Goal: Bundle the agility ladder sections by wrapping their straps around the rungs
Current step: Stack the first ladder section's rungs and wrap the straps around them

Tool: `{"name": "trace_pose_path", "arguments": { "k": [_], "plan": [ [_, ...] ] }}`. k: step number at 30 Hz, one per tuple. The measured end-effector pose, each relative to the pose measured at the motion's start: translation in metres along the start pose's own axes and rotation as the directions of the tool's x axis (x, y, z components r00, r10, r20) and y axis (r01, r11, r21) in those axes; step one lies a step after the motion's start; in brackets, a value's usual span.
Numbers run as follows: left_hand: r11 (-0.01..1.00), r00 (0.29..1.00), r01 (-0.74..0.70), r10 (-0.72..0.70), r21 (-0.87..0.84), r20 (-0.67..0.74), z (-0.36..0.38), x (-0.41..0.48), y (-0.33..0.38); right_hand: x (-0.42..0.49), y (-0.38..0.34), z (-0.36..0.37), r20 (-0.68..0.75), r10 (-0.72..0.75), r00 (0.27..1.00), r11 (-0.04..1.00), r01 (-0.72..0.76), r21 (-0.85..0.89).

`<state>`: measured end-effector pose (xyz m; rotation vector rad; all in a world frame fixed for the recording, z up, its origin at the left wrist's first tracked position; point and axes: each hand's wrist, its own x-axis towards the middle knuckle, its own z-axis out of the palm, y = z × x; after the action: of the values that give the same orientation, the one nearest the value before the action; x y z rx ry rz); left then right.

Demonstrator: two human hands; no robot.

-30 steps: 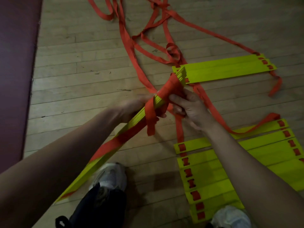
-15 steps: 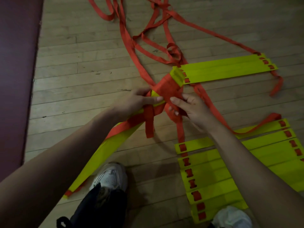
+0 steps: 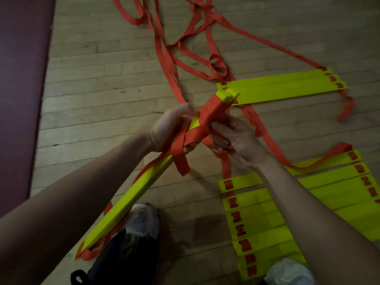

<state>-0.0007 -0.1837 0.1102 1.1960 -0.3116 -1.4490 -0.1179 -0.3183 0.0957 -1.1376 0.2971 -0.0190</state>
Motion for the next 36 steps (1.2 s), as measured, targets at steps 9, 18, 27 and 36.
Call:
{"name": "trace_pose_path", "arguments": {
  "k": [9, 18, 27, 36],
  "plan": [
    [0.932, 0.956, 0.012, 0.096, 0.363, -0.278, 0.007, 0.006, -0.026, 0.004, 0.013, -0.01, -0.278, 0.044, 0.959, 0.985, -0.088, -0.149],
    [0.423, 0.822, -0.178, 0.56, 0.888, -0.102, -0.006, 0.004, -0.069, 0.006, 0.02, -0.009, -0.361, 0.083, 0.929, 0.968, -0.161, -0.191],
    [0.058, 0.759, -0.057, 0.651, 0.997, 0.005, -0.021, -0.004, -0.046, 0.003, 0.005, -0.005, -0.409, 0.042, 0.912, 0.847, -0.25, -0.47],
    [-0.19, 0.76, 0.002, 0.638, 0.982, 0.122, 0.01, -0.043, 0.02, -0.002, -0.037, -0.012, -0.204, 0.053, 0.978, 0.702, -0.182, -0.689]
  ]
}}
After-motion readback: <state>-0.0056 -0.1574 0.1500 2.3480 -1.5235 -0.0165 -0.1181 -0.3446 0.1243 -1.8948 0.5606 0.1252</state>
